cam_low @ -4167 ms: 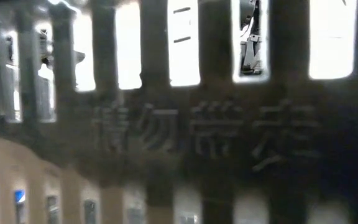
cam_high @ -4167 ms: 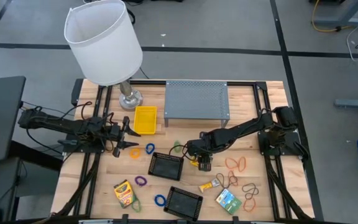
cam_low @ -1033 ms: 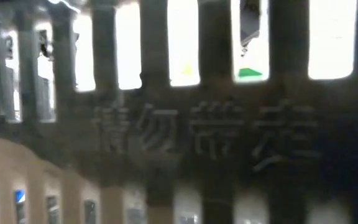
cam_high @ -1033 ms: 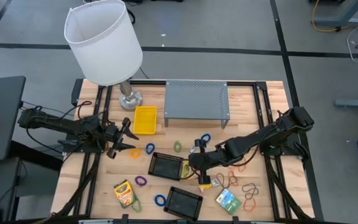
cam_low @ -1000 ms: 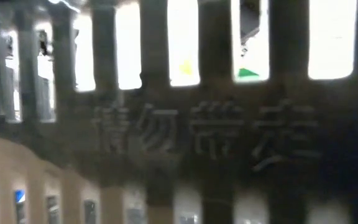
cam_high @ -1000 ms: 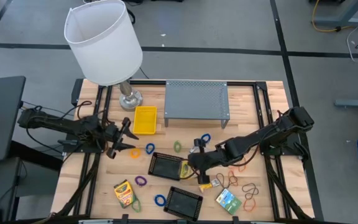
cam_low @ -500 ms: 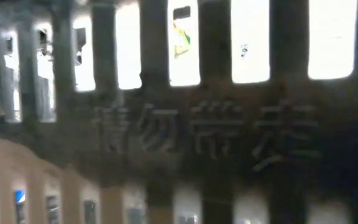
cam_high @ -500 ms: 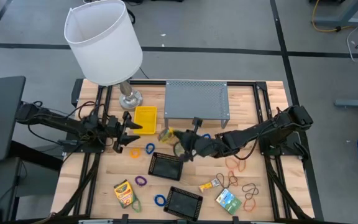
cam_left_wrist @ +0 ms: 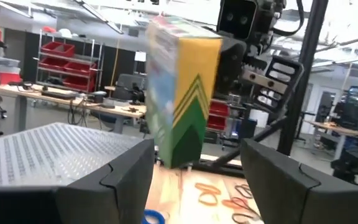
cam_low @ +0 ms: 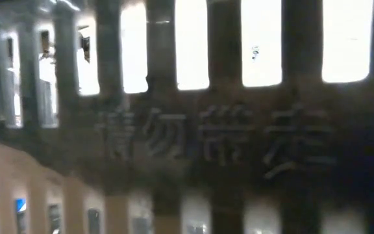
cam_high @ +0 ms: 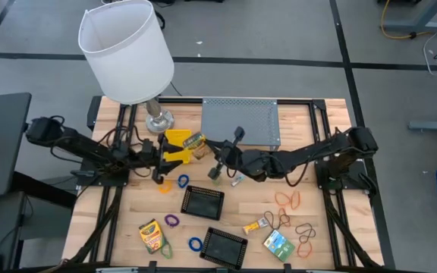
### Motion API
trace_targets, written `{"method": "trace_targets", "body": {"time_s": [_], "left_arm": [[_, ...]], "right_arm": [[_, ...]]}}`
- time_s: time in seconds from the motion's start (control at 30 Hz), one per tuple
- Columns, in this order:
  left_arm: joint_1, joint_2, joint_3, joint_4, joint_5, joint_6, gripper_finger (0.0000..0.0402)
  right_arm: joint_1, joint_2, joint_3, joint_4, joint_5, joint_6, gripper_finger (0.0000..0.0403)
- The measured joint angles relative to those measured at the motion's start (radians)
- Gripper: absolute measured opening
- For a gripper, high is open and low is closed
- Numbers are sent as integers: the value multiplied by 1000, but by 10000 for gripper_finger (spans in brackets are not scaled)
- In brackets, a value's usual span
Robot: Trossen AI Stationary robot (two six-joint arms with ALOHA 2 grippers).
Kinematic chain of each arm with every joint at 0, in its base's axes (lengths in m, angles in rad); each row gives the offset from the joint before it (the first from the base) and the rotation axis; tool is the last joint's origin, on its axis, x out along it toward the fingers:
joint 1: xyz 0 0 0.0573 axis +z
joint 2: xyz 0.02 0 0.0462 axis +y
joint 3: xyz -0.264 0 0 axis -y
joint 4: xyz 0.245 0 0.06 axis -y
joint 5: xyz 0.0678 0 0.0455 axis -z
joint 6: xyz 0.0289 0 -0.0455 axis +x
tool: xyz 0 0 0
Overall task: Pick & Place Office Desk Supplies
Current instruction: Put the right large yellow crayon box into the top black bin
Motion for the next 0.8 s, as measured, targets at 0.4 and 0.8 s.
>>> {"method": "trace_targets", "body": {"time_s": [0.4,0.8], "left_arm": [[1,223,130,43,-99,38,246],[-1,239,139,120,-132,66,236]], "right_arm": [[-11,34,0,55,-4,-6,0],[19,34,0,6,-3,20,0]]}}
